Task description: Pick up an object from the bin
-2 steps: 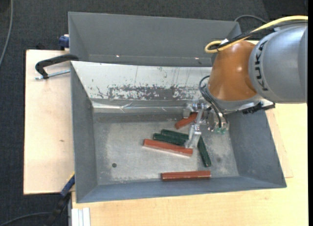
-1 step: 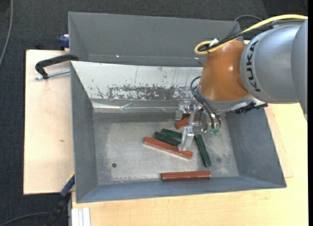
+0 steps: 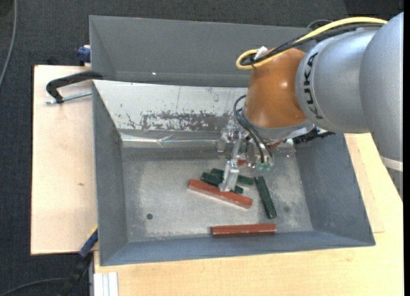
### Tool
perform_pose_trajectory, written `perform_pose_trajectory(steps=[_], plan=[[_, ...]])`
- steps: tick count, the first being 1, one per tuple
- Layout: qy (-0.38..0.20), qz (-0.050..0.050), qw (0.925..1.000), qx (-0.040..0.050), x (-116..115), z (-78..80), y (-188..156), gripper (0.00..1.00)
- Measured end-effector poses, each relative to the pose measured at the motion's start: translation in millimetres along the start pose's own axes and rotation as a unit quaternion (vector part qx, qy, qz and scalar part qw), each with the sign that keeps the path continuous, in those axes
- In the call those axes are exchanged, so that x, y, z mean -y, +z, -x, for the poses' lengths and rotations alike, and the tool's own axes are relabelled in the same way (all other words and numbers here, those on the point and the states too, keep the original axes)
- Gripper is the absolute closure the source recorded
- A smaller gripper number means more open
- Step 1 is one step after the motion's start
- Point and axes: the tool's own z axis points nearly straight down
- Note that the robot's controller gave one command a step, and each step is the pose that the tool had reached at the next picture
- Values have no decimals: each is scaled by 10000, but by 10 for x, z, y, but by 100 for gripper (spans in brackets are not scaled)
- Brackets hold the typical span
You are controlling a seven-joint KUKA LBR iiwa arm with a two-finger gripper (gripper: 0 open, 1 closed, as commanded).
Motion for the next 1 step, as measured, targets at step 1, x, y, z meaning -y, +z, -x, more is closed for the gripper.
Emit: perform_pose_trajectory(steps=[1], plan=[[1009, -8, 9949, -37, 66, -92, 225, 0]])
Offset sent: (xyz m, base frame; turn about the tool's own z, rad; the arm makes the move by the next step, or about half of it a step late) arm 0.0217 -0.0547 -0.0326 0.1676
